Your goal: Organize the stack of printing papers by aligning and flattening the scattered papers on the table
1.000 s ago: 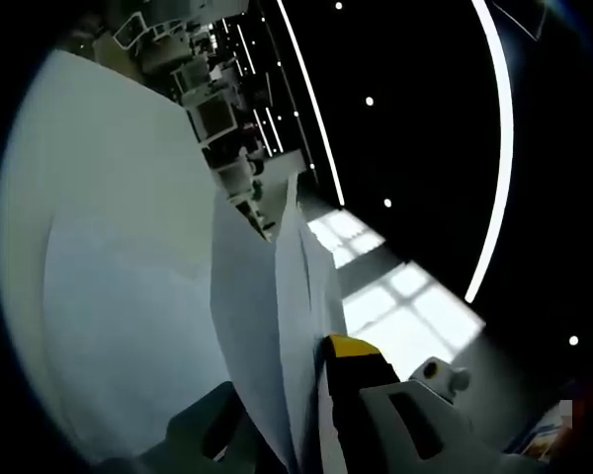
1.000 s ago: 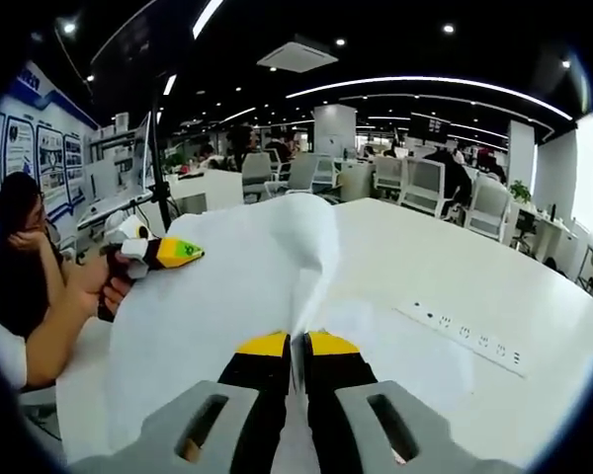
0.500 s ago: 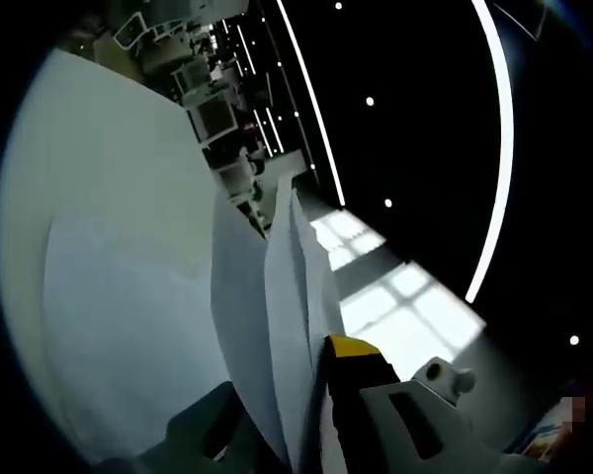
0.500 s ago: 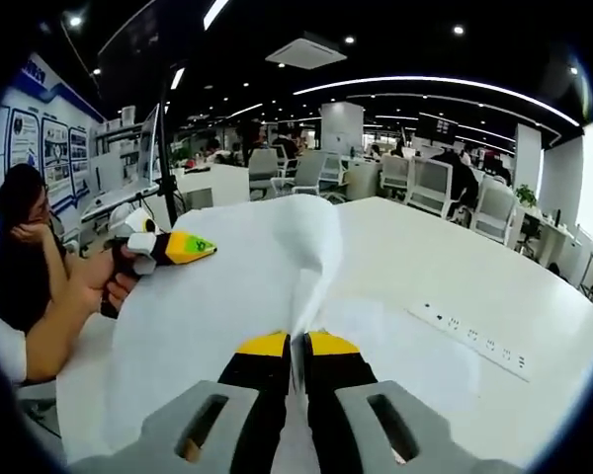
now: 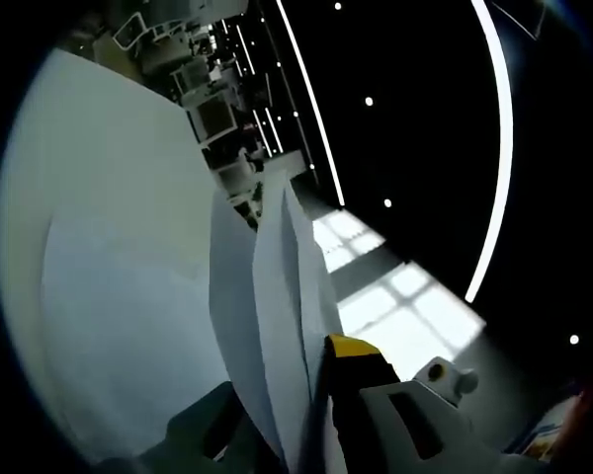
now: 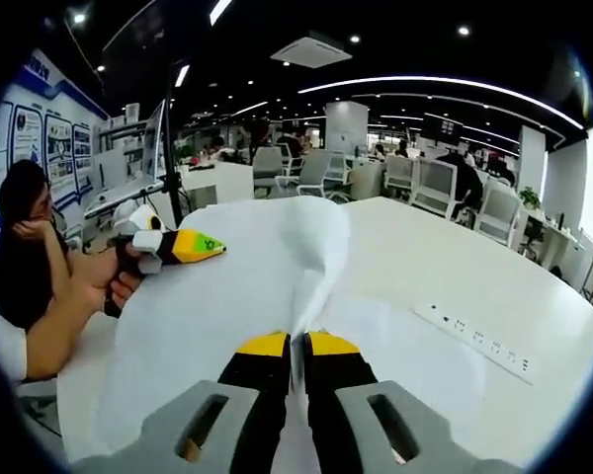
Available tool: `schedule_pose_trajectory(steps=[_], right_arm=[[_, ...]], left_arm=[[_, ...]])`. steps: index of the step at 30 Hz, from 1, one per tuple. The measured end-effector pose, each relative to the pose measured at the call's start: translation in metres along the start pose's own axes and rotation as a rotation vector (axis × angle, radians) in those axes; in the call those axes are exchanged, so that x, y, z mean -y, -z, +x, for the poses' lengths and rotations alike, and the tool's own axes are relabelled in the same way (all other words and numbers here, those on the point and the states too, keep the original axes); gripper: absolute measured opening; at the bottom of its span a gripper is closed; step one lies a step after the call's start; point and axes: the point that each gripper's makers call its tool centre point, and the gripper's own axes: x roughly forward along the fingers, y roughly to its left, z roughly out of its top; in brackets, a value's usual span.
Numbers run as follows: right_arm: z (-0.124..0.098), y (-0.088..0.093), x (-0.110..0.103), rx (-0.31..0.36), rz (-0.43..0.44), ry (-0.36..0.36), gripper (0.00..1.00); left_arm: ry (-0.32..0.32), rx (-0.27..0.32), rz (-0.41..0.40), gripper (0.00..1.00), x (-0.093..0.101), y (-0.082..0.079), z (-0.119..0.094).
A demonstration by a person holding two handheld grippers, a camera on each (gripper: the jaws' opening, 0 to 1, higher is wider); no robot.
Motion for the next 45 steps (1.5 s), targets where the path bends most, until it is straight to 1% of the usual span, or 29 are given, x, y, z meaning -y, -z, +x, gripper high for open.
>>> schedule_pose_trajectory(steps=[10,13,19,27,33,36,38,41,43,45], right_arm=[[0.003,0.000,-0.006,-0.006,-0.019,-0.010,0.02],[0.004,0.001,-0.008,-0.011,-0.088,-0.008,0.02],[0.005,0.003,-0.013,-0.022,-0.140,-0.013,0.01],[0.005,0.002,-0.016,-0.023,-0.132,-0.021,0.01],[0.004,0.000,-0.015,-0.015,-0.116,-0.022,0.03],[0.003,0.000,-0.013,-0.010,-0.110,-0.023,0.07],[0.000,-0.004,-0.006,0.015,-0.110,-0.011,0.11],[-0.008,-0.011,0.003,0.057,-0.110,0.005,0.14],[-0.013,-0.015,0.014,0.084,-0.107,0.043,0.17],[-0.018,-0.017,0.022,0.097,-0.108,0.063,0.19]], left_arm=[[0.002,0.001,0.002,0.09,0.000,-0.002,0.001],[0.003,0.001,0.003,0.09,0.000,-0.002,0.001],[0.005,0.003,0.007,0.10,0.001,0.000,0.000],[0.007,0.005,0.009,0.10,0.002,-0.001,0.000],[0.006,0.008,0.026,0.06,0.003,-0.001,0.000],[0.016,0.012,0.025,0.06,0.005,-0.003,0.000],[0.017,0.016,0.027,0.06,0.005,-0.005,0.000],[0.019,0.015,0.028,0.06,0.005,-0.006,0.000],[0.020,0.014,0.030,0.06,0.005,-0.006,0.000],[0.023,0.014,0.029,0.06,0.006,-0.006,0.000]])
